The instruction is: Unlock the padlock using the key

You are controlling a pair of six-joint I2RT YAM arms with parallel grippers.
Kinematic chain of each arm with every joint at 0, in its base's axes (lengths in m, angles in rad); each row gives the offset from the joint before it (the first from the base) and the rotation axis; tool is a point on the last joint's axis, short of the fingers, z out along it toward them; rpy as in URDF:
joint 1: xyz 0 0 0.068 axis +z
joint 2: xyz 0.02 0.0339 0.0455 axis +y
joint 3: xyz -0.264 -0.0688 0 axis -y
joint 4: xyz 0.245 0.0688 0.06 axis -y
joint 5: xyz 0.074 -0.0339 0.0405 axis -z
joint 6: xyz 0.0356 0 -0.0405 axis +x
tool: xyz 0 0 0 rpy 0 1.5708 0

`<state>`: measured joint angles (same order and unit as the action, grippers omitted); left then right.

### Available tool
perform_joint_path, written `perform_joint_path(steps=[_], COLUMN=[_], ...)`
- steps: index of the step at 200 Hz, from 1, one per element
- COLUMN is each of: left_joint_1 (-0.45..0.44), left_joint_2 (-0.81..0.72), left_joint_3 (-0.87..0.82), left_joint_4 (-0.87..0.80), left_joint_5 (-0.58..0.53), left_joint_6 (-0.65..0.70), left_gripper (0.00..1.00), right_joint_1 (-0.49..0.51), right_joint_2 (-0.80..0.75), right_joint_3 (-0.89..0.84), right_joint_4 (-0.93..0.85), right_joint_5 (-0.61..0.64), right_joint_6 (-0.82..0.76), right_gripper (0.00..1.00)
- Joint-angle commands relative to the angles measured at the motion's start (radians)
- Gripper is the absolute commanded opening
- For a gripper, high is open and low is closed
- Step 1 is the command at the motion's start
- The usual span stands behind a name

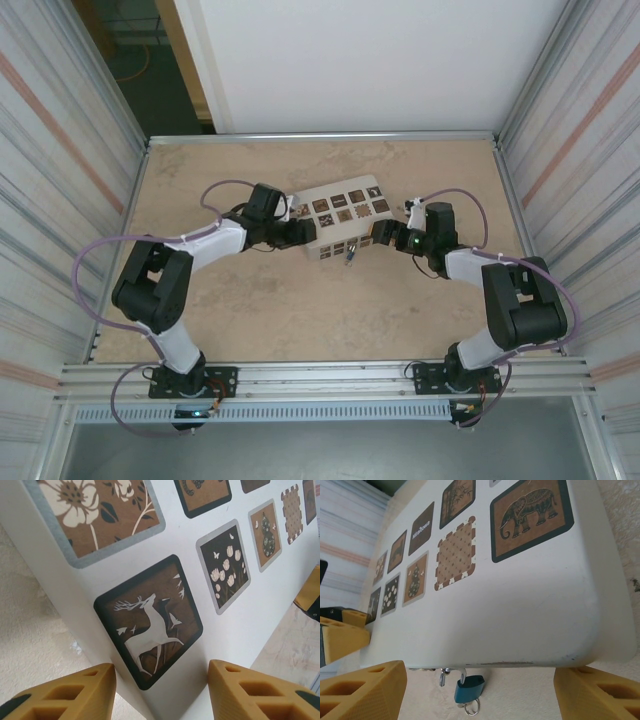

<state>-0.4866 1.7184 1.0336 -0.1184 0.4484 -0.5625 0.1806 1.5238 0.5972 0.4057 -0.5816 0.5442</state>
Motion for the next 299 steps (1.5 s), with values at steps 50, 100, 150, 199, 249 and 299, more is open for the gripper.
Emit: perform_joint_path(steps=[50,100,150,199,249,299], left_joint_1=[0.008,0.059,0.066,0.066,0.043,0.042], left_joint_2=[-0.105,-0.232,-0.36,-0.301,-0.051,0.16], left_joint_3=[-0.011,0.015,0.028,0.084,0.278,0.438], left_joint_4=[-0.115,-0.155,-0.178,-0.153,-0.173,-0.203], left_joint_5=[-0.042,-0.097,-0.196,-0.075,0.102,0.203], left_joint_6=[0.005,0.043,0.106,0.125,0.158,0.186], left_gripper=[0.56,0.61,0.65,0.63,0.57,0.54], right_joint_1=[-0.012,-0.01,-0.012,-0.012,-0.01,-0.004], right_joint_2=[-0.11,-0.291,-0.478,-0.572,-0.612,-0.607], right_joint_3=[-0.074,-0.143,-0.212,-0.273,-0.321,-0.331], right_joint_4=[-0.004,-0.122,-0.168,-0.138,-0.135,-0.143], right_joint_5=[0.086,0.187,0.225,0.191,0.171,0.157], right_joint_6=[-0.007,0.003,0.071,0.141,0.171,0.175], right_gripper=[0.78,0.91,0.99,0.99,0.99,0.99])
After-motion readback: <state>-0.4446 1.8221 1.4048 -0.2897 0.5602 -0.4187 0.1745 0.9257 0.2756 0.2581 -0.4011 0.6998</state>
